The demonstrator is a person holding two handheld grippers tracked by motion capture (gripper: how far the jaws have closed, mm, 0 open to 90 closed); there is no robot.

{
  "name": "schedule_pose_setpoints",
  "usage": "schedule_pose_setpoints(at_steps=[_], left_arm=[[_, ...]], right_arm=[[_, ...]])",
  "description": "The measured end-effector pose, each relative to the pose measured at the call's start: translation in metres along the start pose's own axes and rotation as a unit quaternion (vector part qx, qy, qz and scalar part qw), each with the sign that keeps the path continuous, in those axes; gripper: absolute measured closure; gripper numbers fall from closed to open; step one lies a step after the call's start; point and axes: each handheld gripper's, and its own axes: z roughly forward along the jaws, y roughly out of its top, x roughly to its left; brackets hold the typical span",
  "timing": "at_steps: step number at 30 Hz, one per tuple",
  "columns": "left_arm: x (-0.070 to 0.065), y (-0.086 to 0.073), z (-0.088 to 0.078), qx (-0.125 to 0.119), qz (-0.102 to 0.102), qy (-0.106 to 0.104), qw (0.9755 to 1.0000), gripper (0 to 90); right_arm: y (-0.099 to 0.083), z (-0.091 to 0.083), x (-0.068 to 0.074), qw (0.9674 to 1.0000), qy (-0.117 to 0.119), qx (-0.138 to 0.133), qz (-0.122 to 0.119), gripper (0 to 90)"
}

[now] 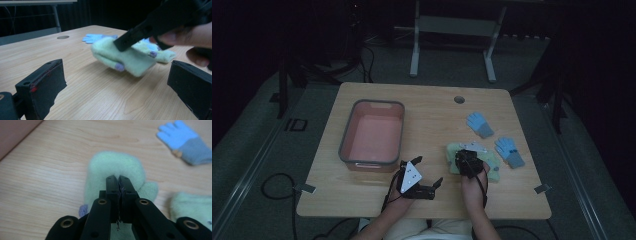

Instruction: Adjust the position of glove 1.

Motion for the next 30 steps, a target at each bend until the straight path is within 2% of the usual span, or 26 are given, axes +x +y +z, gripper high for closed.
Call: schedule_pose_setpoints(at_steps=[7, 11, 16, 19, 21, 22, 24, 30], left_arm=[[0.0, 0.0, 0.0, 0.0, 0.001, 0.0, 1.0, 1.2], [0.0, 0.0, 0.0, 0.0, 0.0, 0.0, 1.0, 1.2], [0.0, 0.0, 0.0, 0.0, 0.0, 0.0, 1.0, 1.2], [0.0, 0.0, 0.0, 0.0, 0.0, 0.0, 1.0, 1.2], [0.0, 0.0, 0.0, 0.0, 0.0, -0.001, 1.0, 1.2], [0.0, 0.0, 0.0, 0.0, -0.001, -0.001, 1.0, 1.2], [0.0, 0.0, 0.0, 0.0, -0.001, 0.0, 1.0, 1.2], [0.0, 0.0, 0.0, 0.0, -0.001, 0.0, 1.0, 1.2]], right_arm=[[-0.015, 0.021, 0.002, 0.9997, -0.008, 0.022, 0.007, 87.3], [-0.017, 0.026, 0.003, 0.9996, -0.008, 0.025, 0.007, 87.0], [-0.017, 0.026, 0.0, 0.9996, 0.0, 0.027, 0.01, 85.8], [-0.011, 0.019, -0.002, 0.9998, 0.011, 0.019, -0.005, 76.6], [-0.008, 0.015, -0.004, 0.9998, 0.016, 0.009, -0.01, 74.2], [-0.001, 0.006, -0.01, 0.9993, 0.025, -0.009, -0.026, 72.4], [0.008, -0.006, -0.022, 0.9983, 0.035, -0.029, -0.036, 72.4], [0.021, -0.027, -0.057, 0.9948, 0.053, -0.045, -0.074, 72.8]])
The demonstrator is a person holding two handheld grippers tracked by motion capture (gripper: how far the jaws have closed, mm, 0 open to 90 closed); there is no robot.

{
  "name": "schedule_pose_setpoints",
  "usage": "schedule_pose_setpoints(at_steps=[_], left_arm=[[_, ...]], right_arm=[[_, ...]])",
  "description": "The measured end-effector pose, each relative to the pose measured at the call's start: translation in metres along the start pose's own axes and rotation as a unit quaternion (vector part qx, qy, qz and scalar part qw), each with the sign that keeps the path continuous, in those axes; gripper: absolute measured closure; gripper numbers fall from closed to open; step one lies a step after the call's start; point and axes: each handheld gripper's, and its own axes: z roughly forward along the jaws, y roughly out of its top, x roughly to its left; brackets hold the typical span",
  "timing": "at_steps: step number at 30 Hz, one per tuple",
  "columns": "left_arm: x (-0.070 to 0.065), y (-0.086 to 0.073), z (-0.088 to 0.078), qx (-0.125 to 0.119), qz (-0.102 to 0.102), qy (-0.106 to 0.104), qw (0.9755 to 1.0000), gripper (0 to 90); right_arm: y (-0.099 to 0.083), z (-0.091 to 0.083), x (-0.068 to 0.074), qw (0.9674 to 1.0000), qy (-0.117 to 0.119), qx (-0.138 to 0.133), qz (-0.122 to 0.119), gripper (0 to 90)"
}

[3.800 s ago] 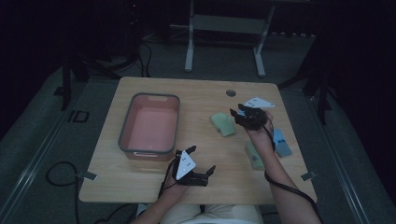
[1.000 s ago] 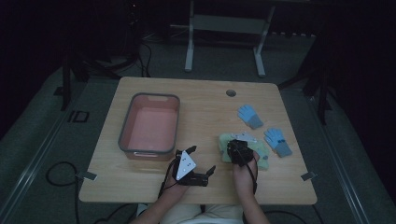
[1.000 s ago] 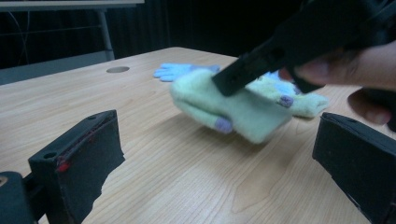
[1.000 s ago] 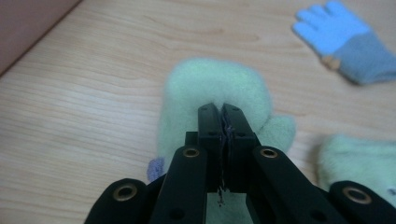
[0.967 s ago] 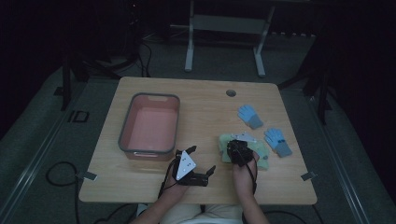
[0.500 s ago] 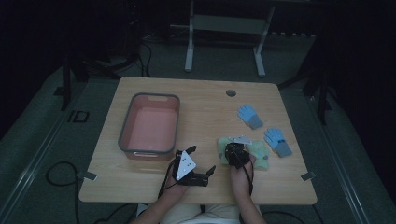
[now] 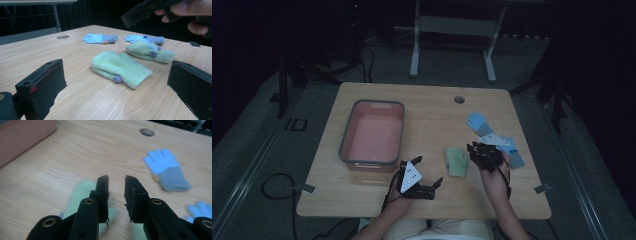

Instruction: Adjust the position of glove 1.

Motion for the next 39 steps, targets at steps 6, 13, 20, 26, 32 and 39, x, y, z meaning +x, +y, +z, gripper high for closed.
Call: schedule_pose_setpoints(at_steps=[6, 13, 20, 26, 32, 39], left_arm=[[0.0, 0.0, 0.0, 0.0, -0.001, 0.0, 1.0, 1.2], [0.0, 0.0, 0.0, 0.0, -0.001, 0.0, 1.0, 1.2], [0.0, 0.0, 0.0, 0.0, -0.003, 0.001, 1.0, 1.2], [0.0, 0.0, 0.0, 0.001, -0.003, 0.001, 1.0, 1.2], [0.0, 0.0, 0.0, 0.0, -0.003, 0.0, 1.0, 1.2], [0.0, 0.0, 0.0, 0.001, -0.001, 0.001, 1.0, 1.2]], right_arm=[[-0.014, -0.011, -0.035, 0.9983, 0.05, -0.006, -0.028, 76.3], [-0.039, -0.014, -0.073, 0.997, 0.072, 0.013, -0.025, 78.3], [-0.06, -0.011, -0.088, 0.9951, 0.091, 0.034, -0.018, 73.6], [-0.074, 0.0, -0.089, 0.9942, 0.096, 0.047, -0.008, 70.8], [-0.085, 0.01, -0.086, 0.993, 0.105, 0.054, -0.002, 68.1], [-0.085, 0.01, -0.075, 0.9953, 0.07, 0.062, -0.024, 77.0]])
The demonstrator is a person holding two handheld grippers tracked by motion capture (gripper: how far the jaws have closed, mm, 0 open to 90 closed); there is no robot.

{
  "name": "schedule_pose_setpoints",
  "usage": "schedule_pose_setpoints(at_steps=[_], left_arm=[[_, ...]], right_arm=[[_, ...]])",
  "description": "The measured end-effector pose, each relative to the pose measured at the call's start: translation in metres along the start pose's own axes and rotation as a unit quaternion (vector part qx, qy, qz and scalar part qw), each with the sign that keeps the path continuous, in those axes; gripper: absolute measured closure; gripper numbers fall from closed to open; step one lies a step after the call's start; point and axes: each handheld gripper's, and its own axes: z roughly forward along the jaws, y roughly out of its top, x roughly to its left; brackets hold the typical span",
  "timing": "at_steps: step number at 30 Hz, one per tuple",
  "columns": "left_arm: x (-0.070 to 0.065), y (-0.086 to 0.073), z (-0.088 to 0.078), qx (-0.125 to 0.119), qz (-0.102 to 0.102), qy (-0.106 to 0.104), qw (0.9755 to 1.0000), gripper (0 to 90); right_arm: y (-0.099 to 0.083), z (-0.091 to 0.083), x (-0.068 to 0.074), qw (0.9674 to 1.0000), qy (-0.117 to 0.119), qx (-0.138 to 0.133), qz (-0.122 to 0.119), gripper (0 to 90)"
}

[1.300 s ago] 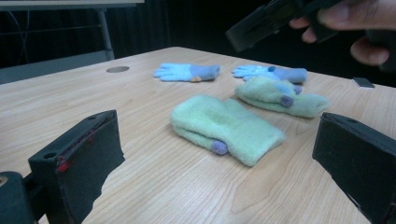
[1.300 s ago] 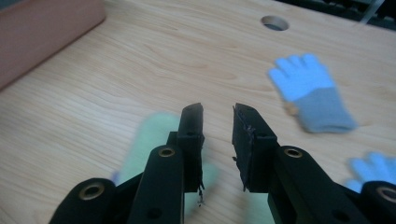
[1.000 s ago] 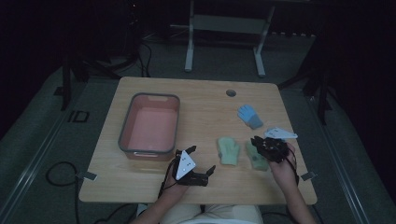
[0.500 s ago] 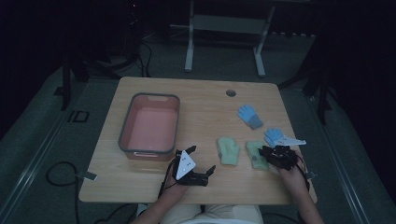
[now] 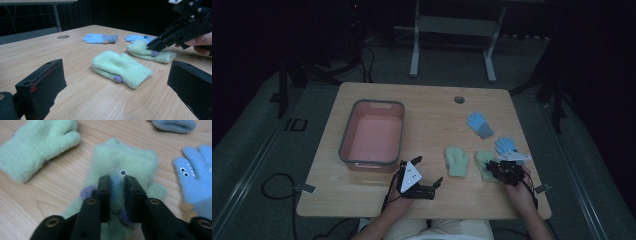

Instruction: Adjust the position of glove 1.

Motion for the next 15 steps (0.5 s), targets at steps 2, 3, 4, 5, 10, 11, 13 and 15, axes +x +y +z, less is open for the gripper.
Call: schedule_pose_setpoints(at_steps=[2, 3, 4, 5, 10, 11, 13, 15], left_arm=[[0.0, 0.0, 0.0, 0.0, 0.0, 0.0, 1.0, 1.2], [0.0, 0.0, 0.0, 0.0, 0.0, 0.0, 1.0, 1.2], [0.0, 0.0, 0.0, 0.0, -0.001, 0.0, 1.0, 1.2], [0.0, 0.0, 0.0, 0.0, -0.001, 0.0, 1.0, 1.2], [0.0, 0.0, 0.0, 0.001, -0.001, 0.002, 1.0, 1.2], [0.0, 0.0, 0.0, 0.0, 0.0, 0.003, 1.0, 1.2], [0.0, 0.0, 0.0, 0.0, 0.0, 0.004, 1.0, 1.2], [0.0, 0.0, 0.0, 0.0, 0.0, 0.006, 1.0, 1.2]], right_arm=[[-0.002, 0.001, 0.007, 0.9998, -0.019, -0.007, 0.008, 83.5], [-0.001, 0.0, 0.009, 0.9996, -0.027, -0.005, 0.012, 84.9], [-0.001, 0.001, 0.01, 0.9993, -0.032, -0.004, 0.019, 85.7], [0.001, 0.001, 0.011, 0.999, -0.037, -0.002, 0.026, 86.3], [0.022, -0.012, 0.026, 0.9947, -0.076, -0.003, 0.069, 87.4], [0.029, -0.016, 0.031, 0.9943, -0.082, -0.009, 0.068, 87.4], [0.043, -0.022, 0.043, 0.9939, -0.088, -0.021, 0.063, 87.4], [0.056, -0.027, 0.054, 0.9932, -0.093, -0.03, 0.063, 87.4]])
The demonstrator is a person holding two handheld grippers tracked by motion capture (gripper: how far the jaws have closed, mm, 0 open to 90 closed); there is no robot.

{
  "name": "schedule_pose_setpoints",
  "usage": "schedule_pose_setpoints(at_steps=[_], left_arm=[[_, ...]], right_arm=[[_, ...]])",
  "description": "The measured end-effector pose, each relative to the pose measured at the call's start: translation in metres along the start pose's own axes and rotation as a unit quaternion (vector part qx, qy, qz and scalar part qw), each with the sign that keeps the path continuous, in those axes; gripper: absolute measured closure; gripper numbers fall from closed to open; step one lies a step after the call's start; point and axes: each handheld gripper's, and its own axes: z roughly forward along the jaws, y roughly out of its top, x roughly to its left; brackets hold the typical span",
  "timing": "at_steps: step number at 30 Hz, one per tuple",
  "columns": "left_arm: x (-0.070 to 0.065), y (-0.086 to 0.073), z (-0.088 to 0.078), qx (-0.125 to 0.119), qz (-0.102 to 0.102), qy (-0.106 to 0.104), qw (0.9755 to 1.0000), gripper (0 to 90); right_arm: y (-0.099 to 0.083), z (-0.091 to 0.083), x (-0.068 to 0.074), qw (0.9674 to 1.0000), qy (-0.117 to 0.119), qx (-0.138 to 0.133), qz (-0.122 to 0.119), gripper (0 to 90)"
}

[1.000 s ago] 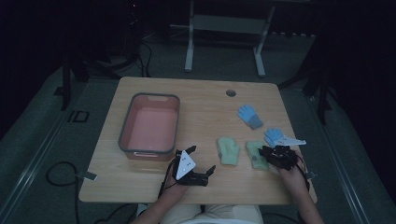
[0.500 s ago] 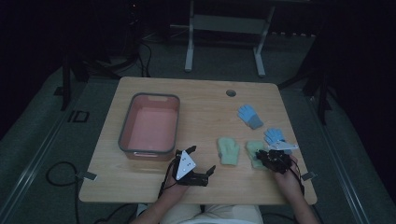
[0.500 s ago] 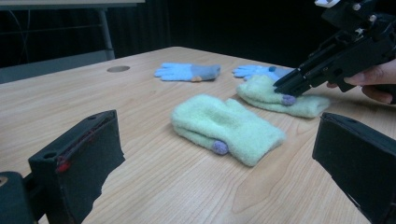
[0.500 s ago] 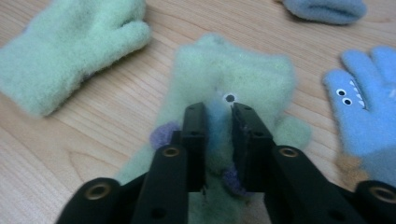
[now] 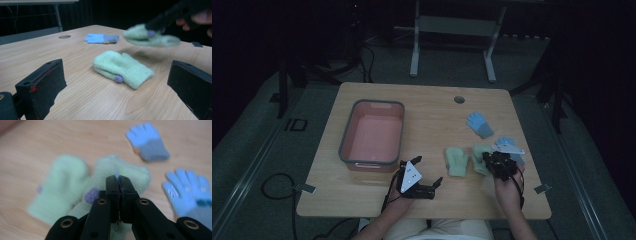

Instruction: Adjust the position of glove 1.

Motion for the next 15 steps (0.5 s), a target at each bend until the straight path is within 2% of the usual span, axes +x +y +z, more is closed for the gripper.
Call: schedule_pose_setpoints(at_steps=[6, 10, 15], left_arm=[[0.001, 0.0, 0.0, 0.0, -0.001, -0.001, 1.0, 1.2], [0.001, 0.0, 0.0, 0.0, -0.002, -0.002, 1.0, 1.2], [0.001, 0.0, 0.0, 0.003, -0.005, -0.001, 1.0, 1.2]], right_arm=[[0.023, -0.004, 0.028, 0.9998, -0.001, -0.01, 0.015, 87.4], [0.029, 0.003, 0.048, 1.0, 0.005, -0.008, -0.003, 87.4], [0.031, 0.01, 0.062, 0.9998, 0.012, -0.005, -0.016, 87.4]])
